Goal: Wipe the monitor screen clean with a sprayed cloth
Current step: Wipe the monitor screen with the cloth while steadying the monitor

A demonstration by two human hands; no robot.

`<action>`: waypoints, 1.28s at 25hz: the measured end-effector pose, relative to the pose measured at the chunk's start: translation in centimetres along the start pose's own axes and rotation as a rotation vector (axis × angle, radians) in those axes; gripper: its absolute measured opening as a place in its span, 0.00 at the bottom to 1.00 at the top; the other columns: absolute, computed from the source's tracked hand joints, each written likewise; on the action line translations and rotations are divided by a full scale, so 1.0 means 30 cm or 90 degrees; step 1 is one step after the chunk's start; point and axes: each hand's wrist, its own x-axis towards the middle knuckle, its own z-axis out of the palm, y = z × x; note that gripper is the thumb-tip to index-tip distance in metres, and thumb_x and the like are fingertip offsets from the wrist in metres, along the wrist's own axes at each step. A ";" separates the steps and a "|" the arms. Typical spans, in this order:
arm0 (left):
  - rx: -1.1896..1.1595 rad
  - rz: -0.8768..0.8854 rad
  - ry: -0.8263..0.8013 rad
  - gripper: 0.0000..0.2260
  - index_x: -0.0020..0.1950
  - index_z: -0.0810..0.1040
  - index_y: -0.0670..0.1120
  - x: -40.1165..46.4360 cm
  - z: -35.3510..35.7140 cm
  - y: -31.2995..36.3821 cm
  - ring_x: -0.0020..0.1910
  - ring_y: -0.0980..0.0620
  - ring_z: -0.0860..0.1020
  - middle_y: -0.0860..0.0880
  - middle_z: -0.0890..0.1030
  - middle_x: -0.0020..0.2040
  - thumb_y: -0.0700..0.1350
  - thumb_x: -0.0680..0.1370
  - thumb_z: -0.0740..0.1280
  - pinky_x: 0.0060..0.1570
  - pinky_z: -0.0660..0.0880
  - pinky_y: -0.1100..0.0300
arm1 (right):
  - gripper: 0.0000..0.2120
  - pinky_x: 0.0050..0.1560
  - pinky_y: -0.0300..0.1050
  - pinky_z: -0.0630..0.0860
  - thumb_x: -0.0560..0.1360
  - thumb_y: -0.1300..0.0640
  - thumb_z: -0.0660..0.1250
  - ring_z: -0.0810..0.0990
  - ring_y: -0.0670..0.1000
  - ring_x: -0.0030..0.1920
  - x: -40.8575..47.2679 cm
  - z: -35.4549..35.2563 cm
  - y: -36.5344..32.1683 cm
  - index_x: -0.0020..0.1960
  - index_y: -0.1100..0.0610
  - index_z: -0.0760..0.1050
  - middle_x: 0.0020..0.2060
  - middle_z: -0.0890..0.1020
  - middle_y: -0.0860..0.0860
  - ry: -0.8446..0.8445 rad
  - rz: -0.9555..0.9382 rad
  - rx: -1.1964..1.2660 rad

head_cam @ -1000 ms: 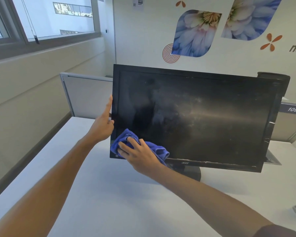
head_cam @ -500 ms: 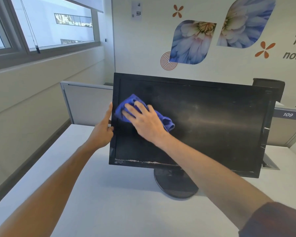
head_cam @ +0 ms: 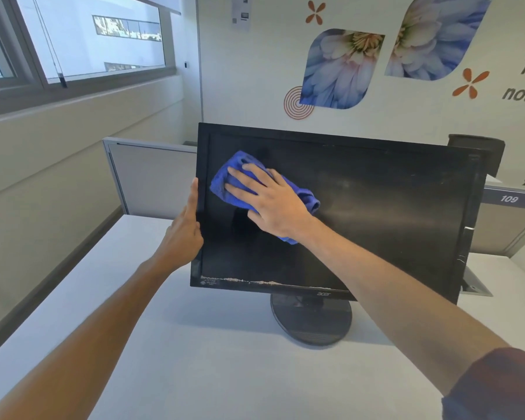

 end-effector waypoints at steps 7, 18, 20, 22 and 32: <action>0.029 -0.003 -0.043 0.40 0.77 0.37 0.57 0.008 -0.012 -0.011 0.30 0.53 0.67 0.43 0.71 0.50 0.31 0.77 0.57 0.29 0.62 0.64 | 0.27 0.59 0.54 0.69 0.76 0.53 0.61 0.61 0.57 0.72 -0.307 0.160 -0.176 0.74 0.51 0.62 0.75 0.63 0.47 -0.066 -0.132 0.009; 0.011 0.011 -0.070 0.47 0.75 0.33 0.64 -0.007 -0.012 0.001 0.49 0.43 0.75 0.41 0.64 0.73 0.30 0.74 0.59 0.47 0.77 0.46 | 0.25 0.56 0.55 0.69 0.74 0.57 0.58 0.66 0.58 0.66 -0.020 -0.145 0.157 0.71 0.54 0.70 0.73 0.68 0.49 0.096 0.062 -0.079; 0.011 0.012 -0.070 0.47 0.75 0.34 0.63 -0.007 -0.016 0.001 0.50 0.41 0.77 0.42 0.64 0.74 0.30 0.74 0.60 0.44 0.77 0.48 | 0.26 0.59 0.57 0.69 0.76 0.57 0.60 0.65 0.59 0.69 0.011 -0.150 0.221 0.74 0.54 0.65 0.76 0.64 0.49 0.052 0.042 -0.099; 0.013 0.018 -0.071 0.47 0.75 0.34 0.63 -0.003 -0.017 -0.004 0.46 0.42 0.77 0.41 0.64 0.73 0.30 0.74 0.60 0.42 0.77 0.49 | 0.27 0.61 0.57 0.68 0.76 0.57 0.61 0.64 0.59 0.70 0.000 -0.124 0.223 0.75 0.53 0.63 0.76 0.62 0.49 0.037 0.036 -0.100; 0.004 0.016 -0.078 0.48 0.74 0.33 0.64 0.001 -0.003 -0.011 0.41 0.46 0.79 0.50 0.50 0.80 0.30 0.75 0.62 0.36 0.78 0.58 | 0.26 0.60 0.56 0.68 0.75 0.58 0.58 0.64 0.55 0.71 -0.376 0.131 -0.035 0.73 0.49 0.65 0.75 0.63 0.45 -0.029 -0.102 -0.026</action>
